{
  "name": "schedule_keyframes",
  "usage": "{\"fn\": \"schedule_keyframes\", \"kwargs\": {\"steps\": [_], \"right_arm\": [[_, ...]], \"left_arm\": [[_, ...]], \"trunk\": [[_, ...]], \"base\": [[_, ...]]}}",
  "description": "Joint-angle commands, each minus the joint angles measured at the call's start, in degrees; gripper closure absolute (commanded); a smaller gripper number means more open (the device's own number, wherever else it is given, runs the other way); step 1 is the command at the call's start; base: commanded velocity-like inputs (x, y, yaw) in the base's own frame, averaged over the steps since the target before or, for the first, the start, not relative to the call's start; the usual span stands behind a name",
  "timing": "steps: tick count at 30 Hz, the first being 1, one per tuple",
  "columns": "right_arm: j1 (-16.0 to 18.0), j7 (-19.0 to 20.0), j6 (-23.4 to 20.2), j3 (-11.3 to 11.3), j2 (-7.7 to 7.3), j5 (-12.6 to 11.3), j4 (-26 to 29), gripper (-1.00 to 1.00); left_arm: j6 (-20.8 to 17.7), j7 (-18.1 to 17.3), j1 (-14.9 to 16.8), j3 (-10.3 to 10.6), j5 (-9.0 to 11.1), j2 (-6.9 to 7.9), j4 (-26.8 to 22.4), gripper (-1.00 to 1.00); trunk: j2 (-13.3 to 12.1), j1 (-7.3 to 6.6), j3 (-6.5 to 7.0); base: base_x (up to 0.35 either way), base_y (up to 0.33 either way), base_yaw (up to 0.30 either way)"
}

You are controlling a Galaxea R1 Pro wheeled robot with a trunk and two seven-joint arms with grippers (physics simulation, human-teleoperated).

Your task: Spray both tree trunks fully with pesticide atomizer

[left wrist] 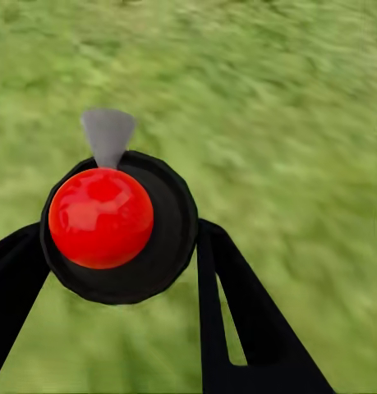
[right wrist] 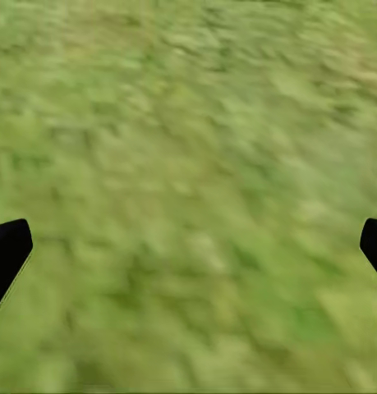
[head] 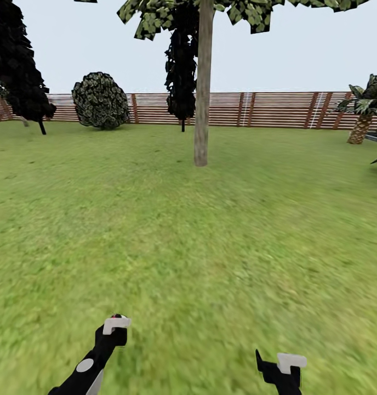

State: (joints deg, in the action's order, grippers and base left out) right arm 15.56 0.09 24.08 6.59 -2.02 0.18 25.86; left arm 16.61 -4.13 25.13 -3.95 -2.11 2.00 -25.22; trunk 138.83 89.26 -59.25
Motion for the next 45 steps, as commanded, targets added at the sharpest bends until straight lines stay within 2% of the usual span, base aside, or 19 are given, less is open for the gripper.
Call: {"fn": "schedule_keyframes", "kwargs": {"steps": [1,17,28,45], "right_arm": [[0.0,0.0,0.0,0.0,0.02,0.0,-0.01,-1.0],[0.0,0.0,0.0,0.0,0.0,0.0,-0.02,-1.0],[0.0,-0.03,0.0,0.0,0.0,0.0,-0.02,-1.0],[0.0,-0.17,0.0,0.0,0.0,0.0,-0.02,-1.0]], "left_arm": [[0.0,0.0,0.0,0.0,0.0,0.01,-0.01,1.0],[0.0,0.0,0.0,0.0,0.0,0.0,-0.01,1.0],[-0.08,0.0,0.0,0.0,-0.08,-0.02,0.01,1.0],[-0.04,0.0,0.02,-0.01,-0.08,0.0,-0.01,1.0]], "trunk": [[0.0,0.0,0.0],[0.0,0.0,0.0],[0.0,0.0,0.0],[0.0,0.0,0.0]], "base": [[0.34,0.0,0.0],[0.34,0.0,-0.003],[0.34,0.0,-0.17],[0.34,0.0,-0.01]]}}
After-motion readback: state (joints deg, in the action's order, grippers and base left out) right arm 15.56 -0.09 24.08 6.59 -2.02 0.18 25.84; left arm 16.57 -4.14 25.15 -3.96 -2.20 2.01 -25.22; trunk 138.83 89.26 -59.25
